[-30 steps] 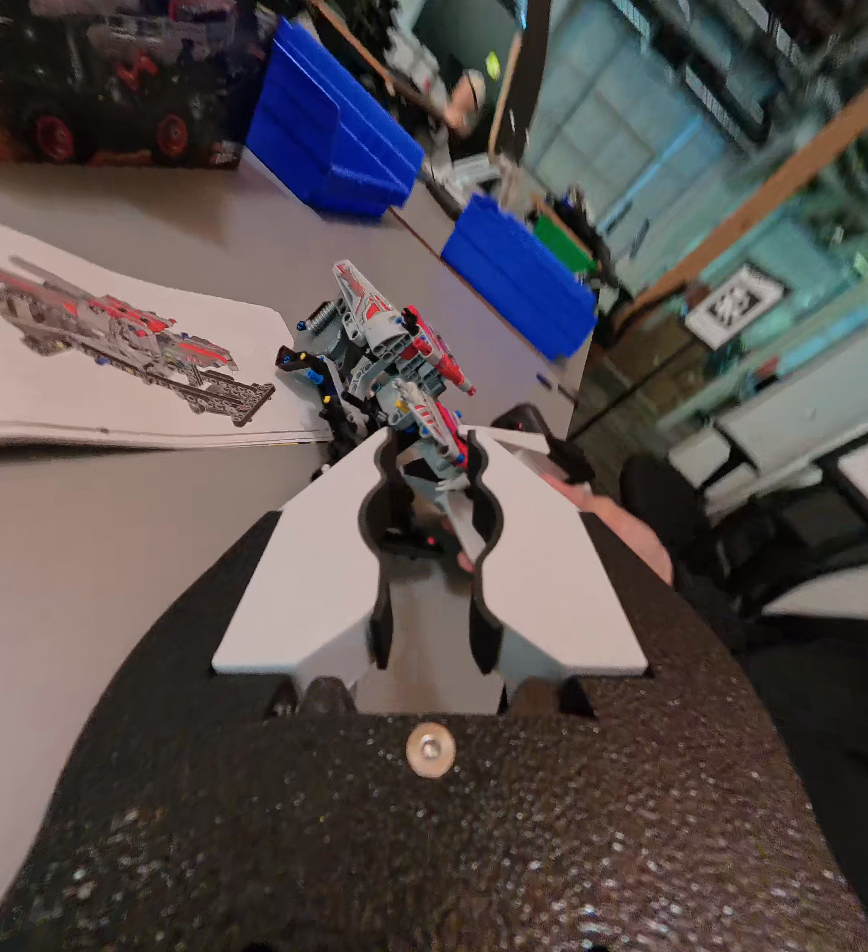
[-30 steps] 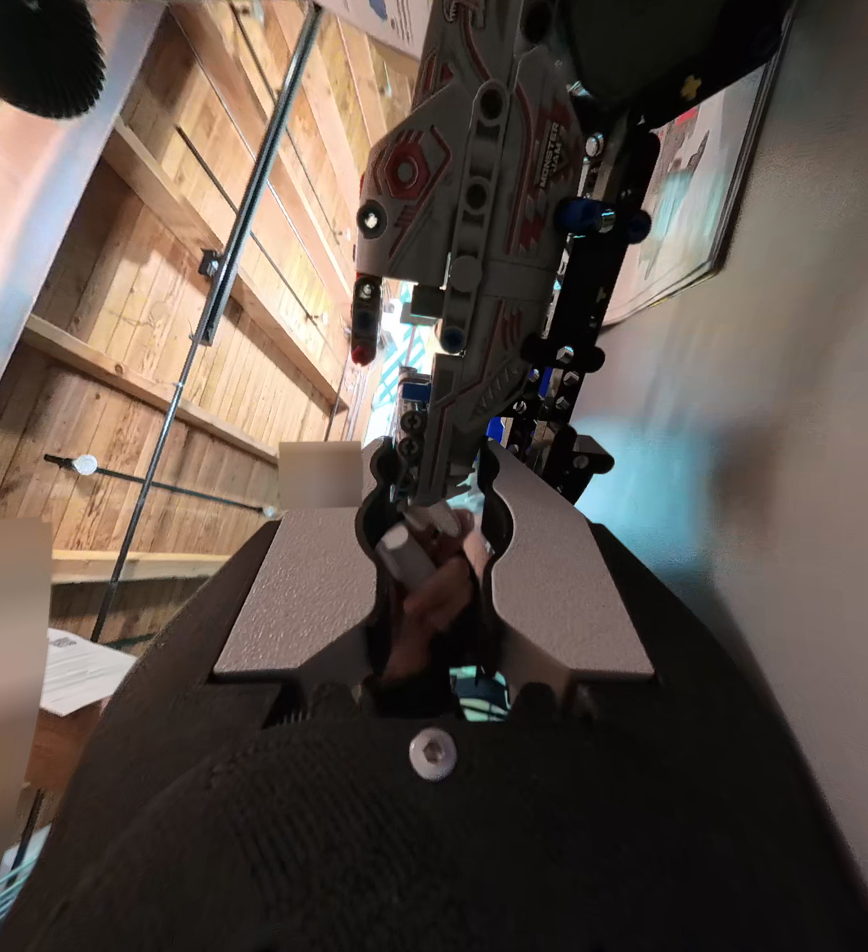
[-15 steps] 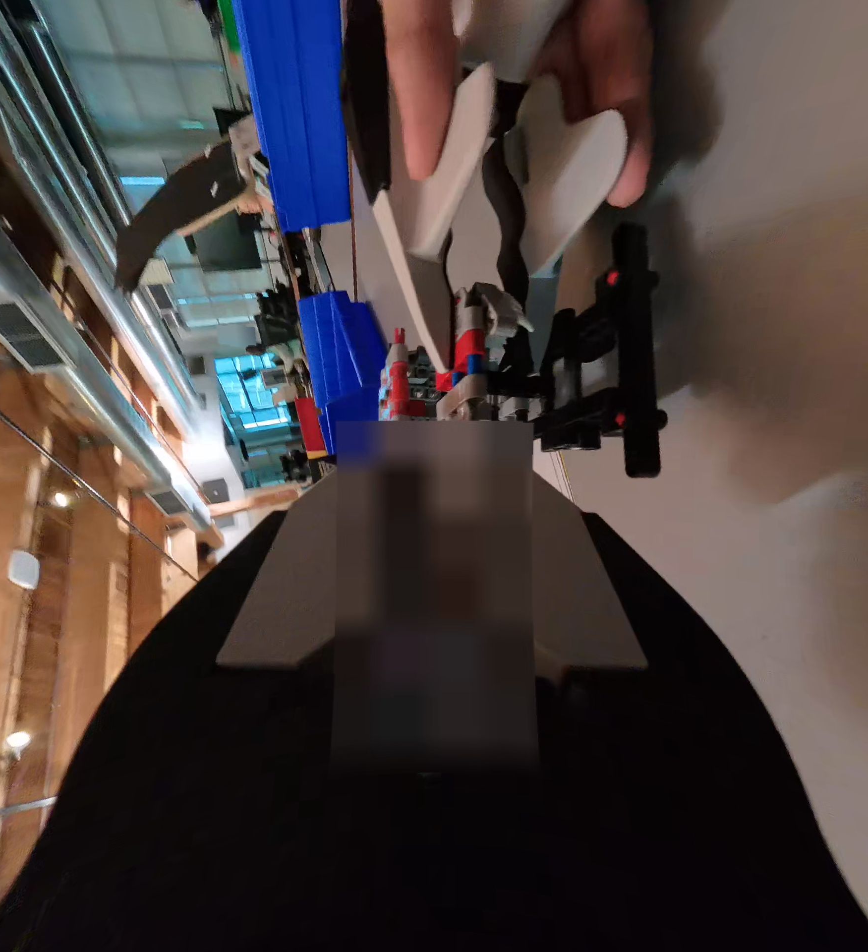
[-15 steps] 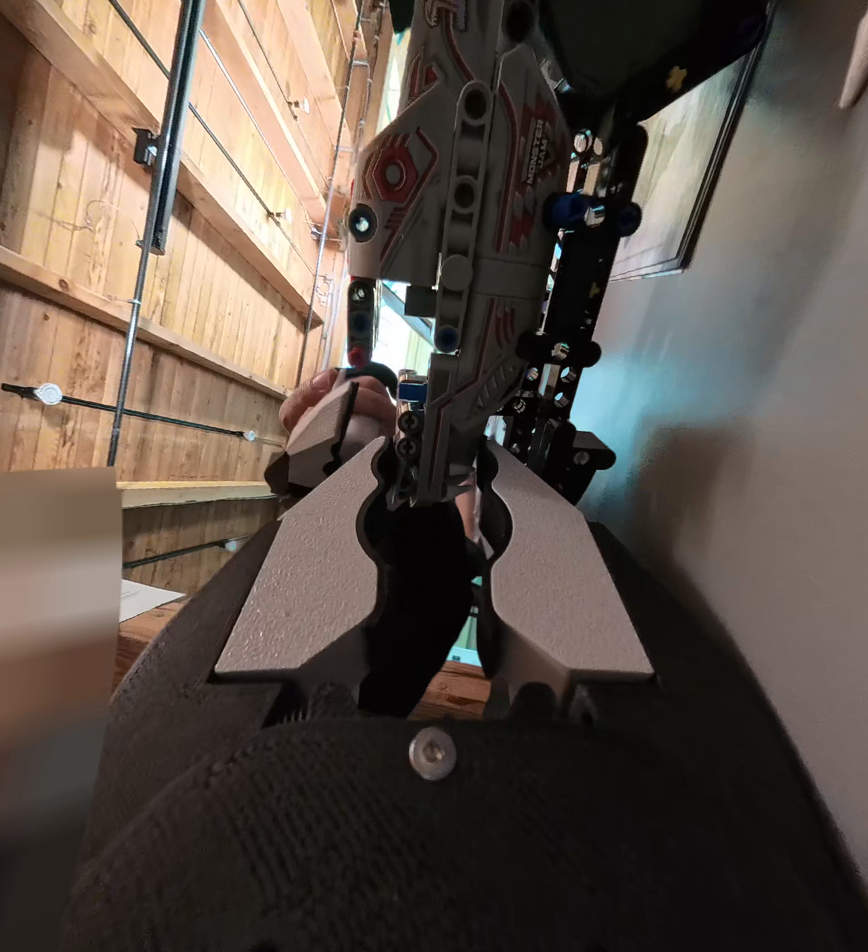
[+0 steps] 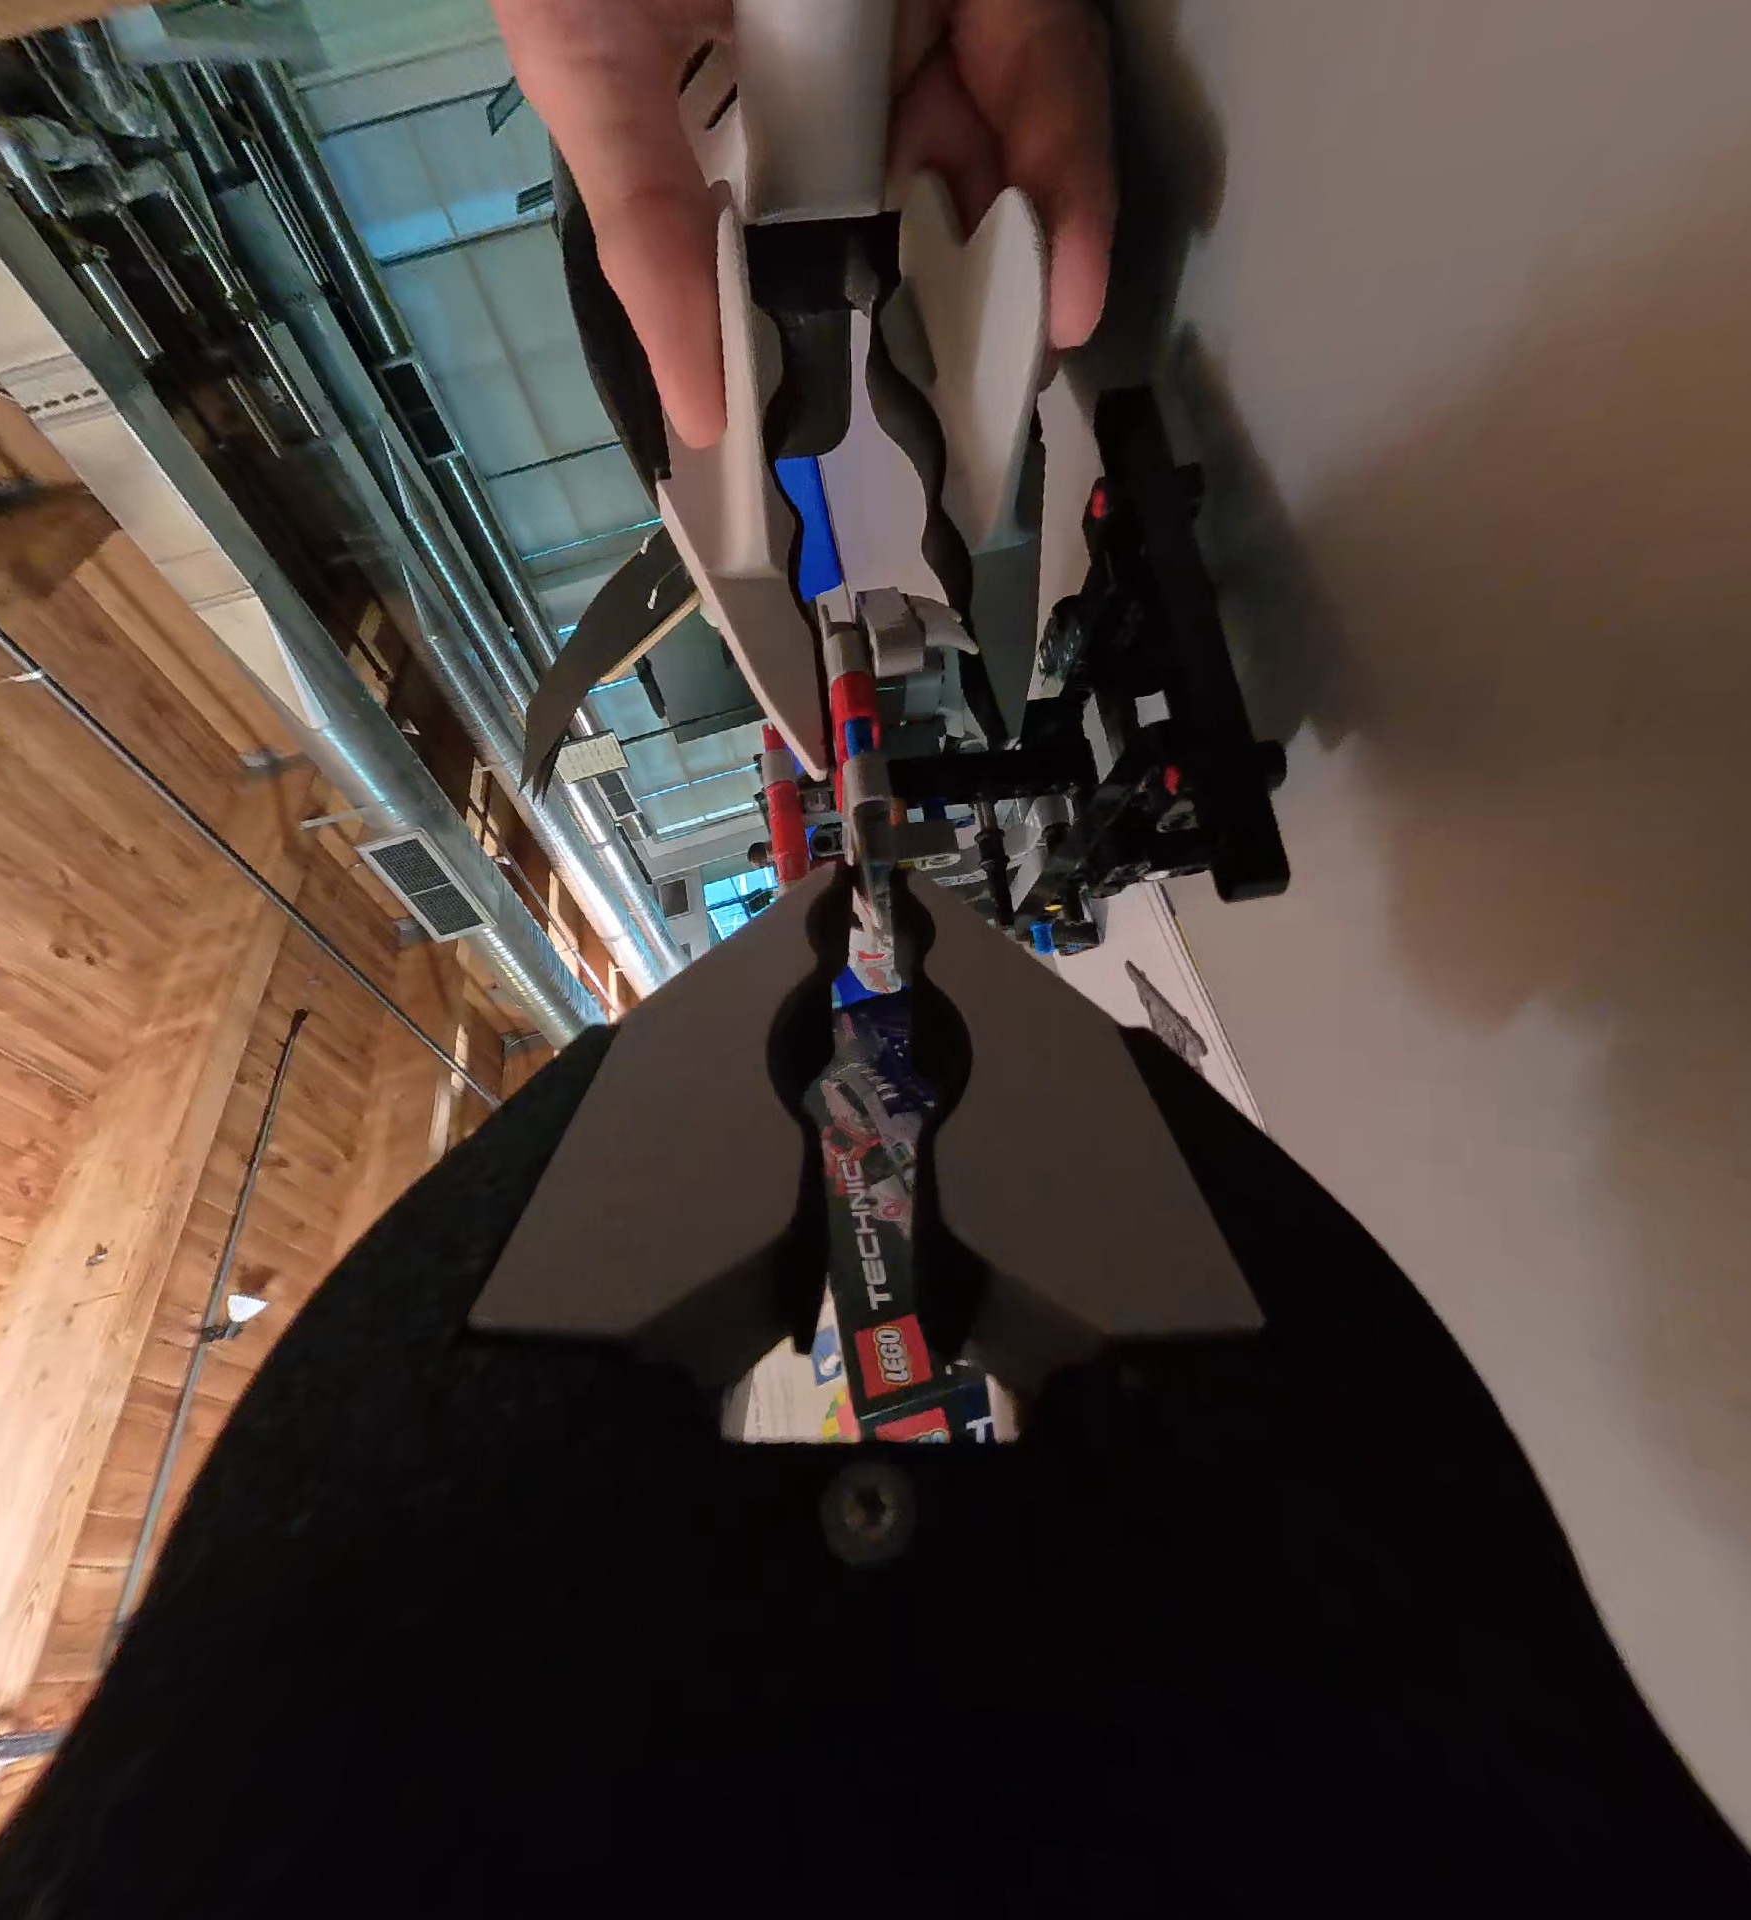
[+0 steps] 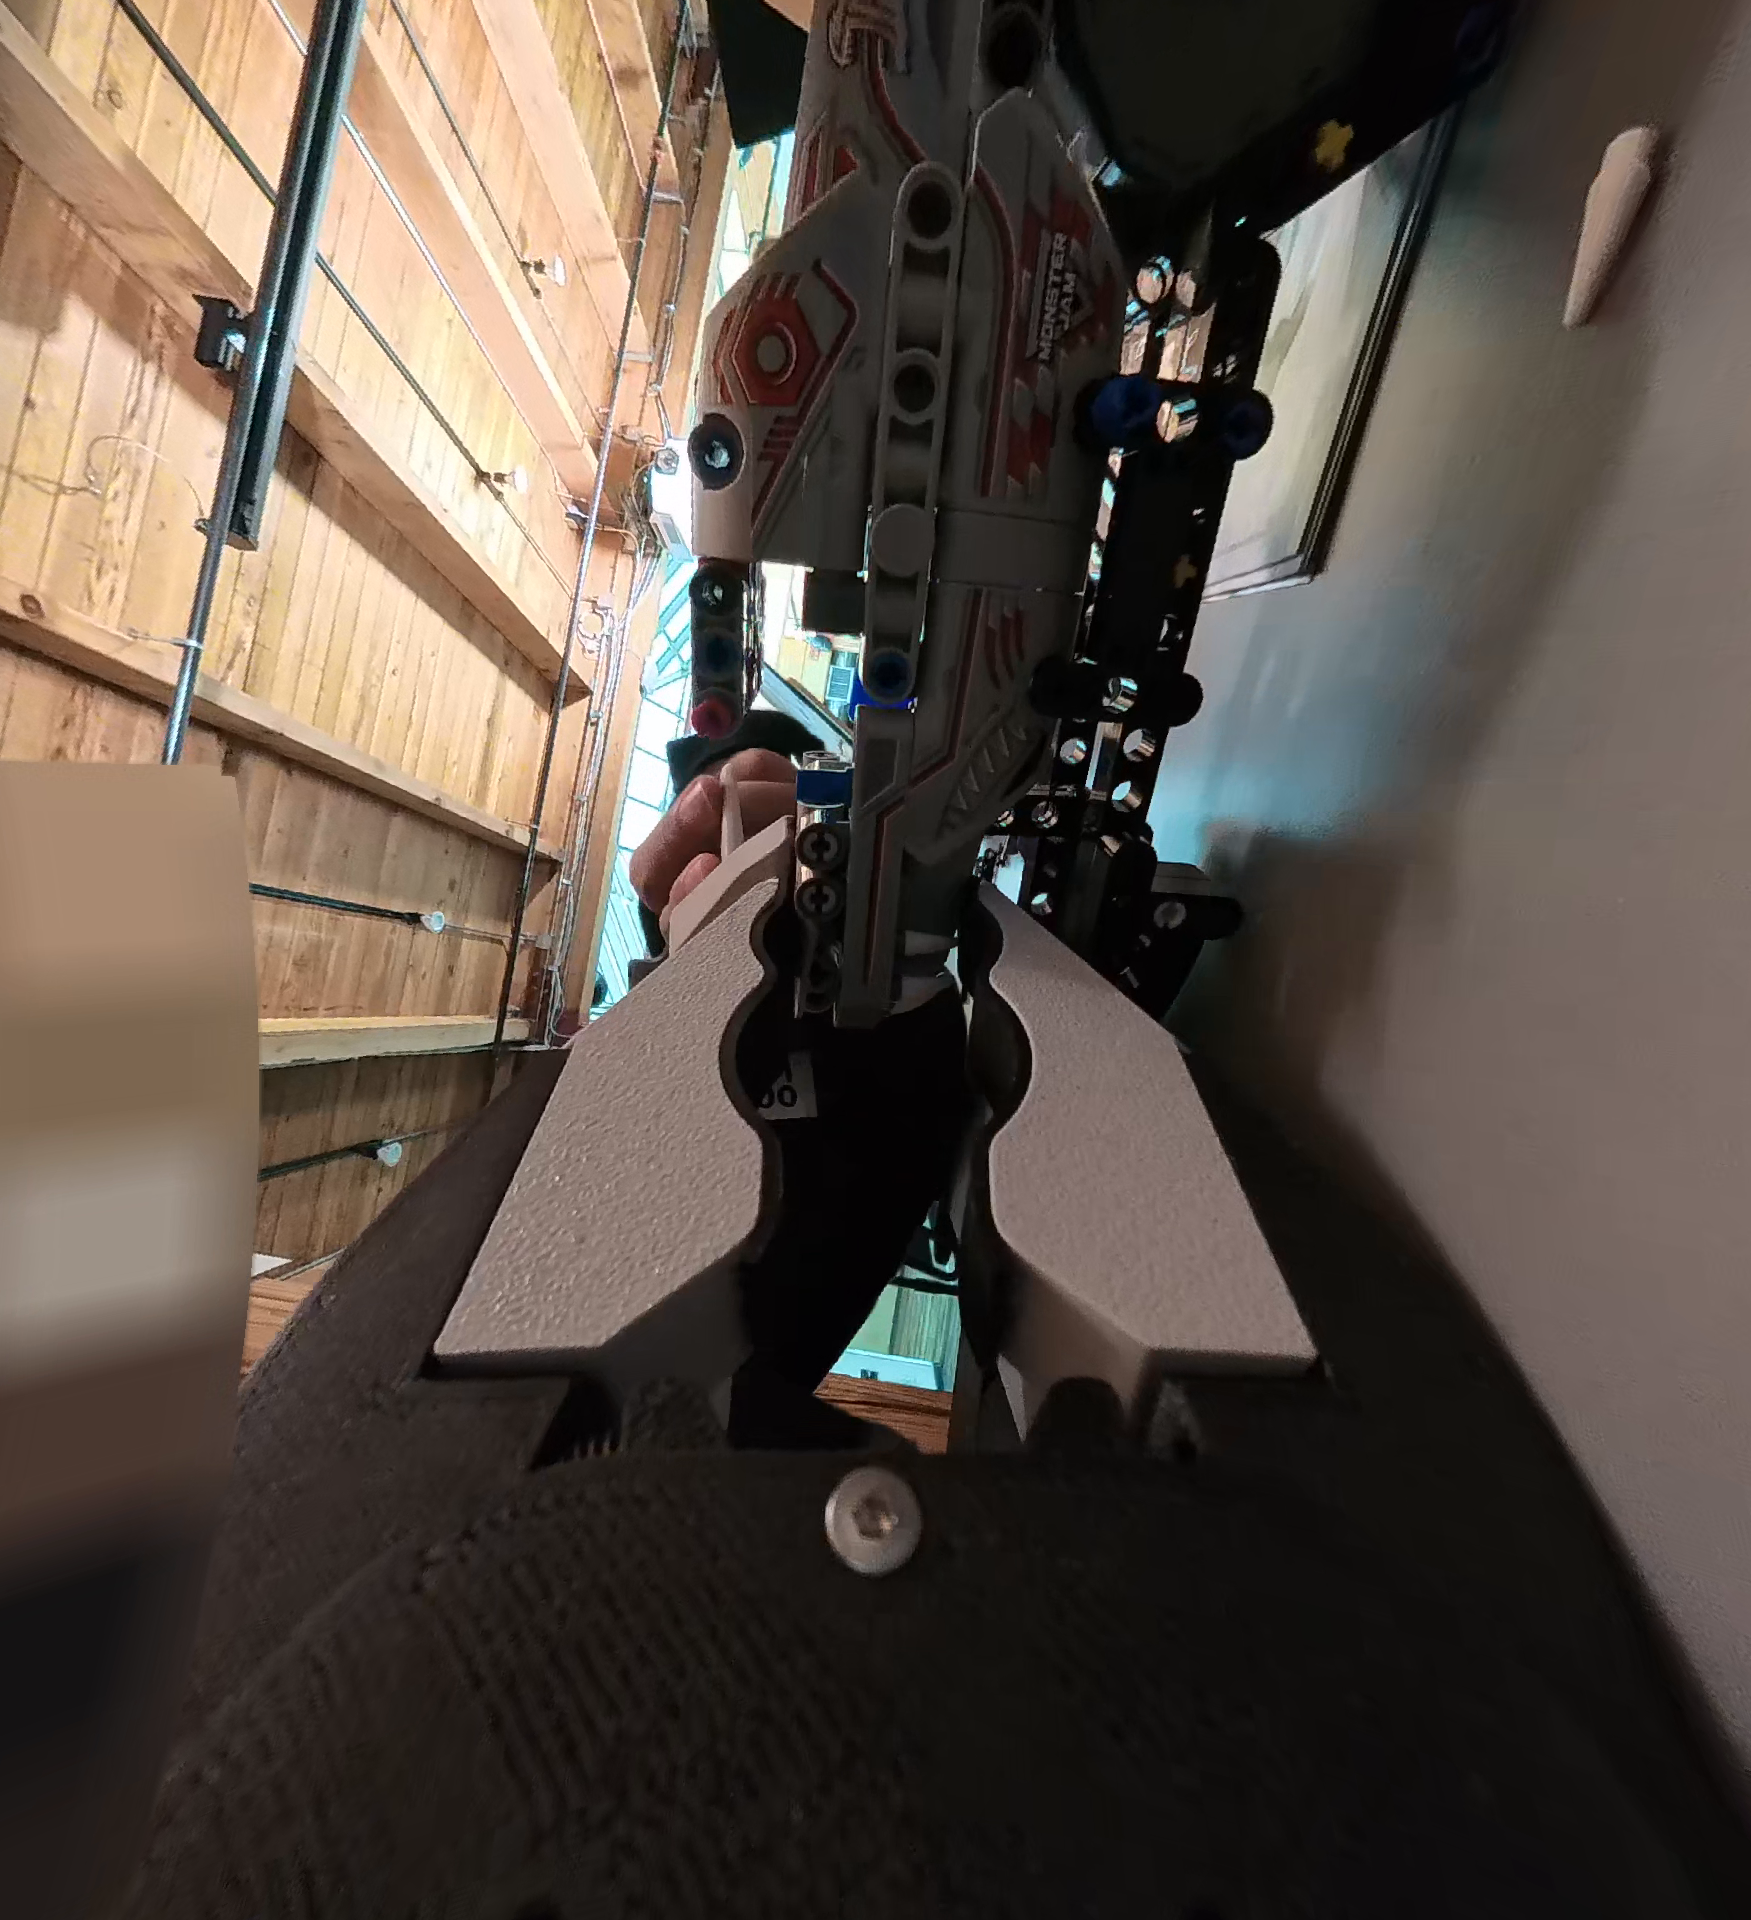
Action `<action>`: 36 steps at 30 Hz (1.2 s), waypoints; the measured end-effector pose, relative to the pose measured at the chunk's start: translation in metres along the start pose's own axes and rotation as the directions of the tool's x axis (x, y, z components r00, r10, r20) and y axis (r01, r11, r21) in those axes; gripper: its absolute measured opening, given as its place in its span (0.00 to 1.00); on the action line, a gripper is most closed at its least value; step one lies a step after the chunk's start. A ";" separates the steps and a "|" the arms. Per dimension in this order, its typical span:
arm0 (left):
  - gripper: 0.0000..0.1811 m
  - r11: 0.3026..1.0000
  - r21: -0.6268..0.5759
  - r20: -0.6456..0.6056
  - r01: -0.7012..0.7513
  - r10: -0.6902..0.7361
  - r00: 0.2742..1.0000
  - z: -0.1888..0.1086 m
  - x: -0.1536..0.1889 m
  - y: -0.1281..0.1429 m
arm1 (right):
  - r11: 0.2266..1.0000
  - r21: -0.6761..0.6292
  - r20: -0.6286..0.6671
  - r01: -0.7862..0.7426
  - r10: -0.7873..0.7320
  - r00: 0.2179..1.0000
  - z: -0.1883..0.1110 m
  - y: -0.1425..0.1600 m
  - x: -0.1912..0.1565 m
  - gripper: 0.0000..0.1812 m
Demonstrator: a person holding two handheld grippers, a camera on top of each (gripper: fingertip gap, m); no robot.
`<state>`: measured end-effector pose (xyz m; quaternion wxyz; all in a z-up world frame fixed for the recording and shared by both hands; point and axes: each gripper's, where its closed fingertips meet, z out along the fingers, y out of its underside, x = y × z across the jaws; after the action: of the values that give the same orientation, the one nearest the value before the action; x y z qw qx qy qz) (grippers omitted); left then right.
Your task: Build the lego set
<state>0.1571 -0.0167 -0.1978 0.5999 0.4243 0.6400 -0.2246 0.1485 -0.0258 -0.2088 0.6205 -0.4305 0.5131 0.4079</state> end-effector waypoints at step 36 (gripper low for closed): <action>0.02 0.983 0.184 0.145 0.023 -0.050 0.988 0.003 0.001 -0.007 | 0.958 -0.283 0.020 -0.049 0.057 0.998 0.003 -0.001 0.001 0.16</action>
<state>0.1537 -0.0226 -0.2006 0.6006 0.4476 0.5781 -0.3238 0.1507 -0.0238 -0.2096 0.5490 -0.4949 0.4521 0.4993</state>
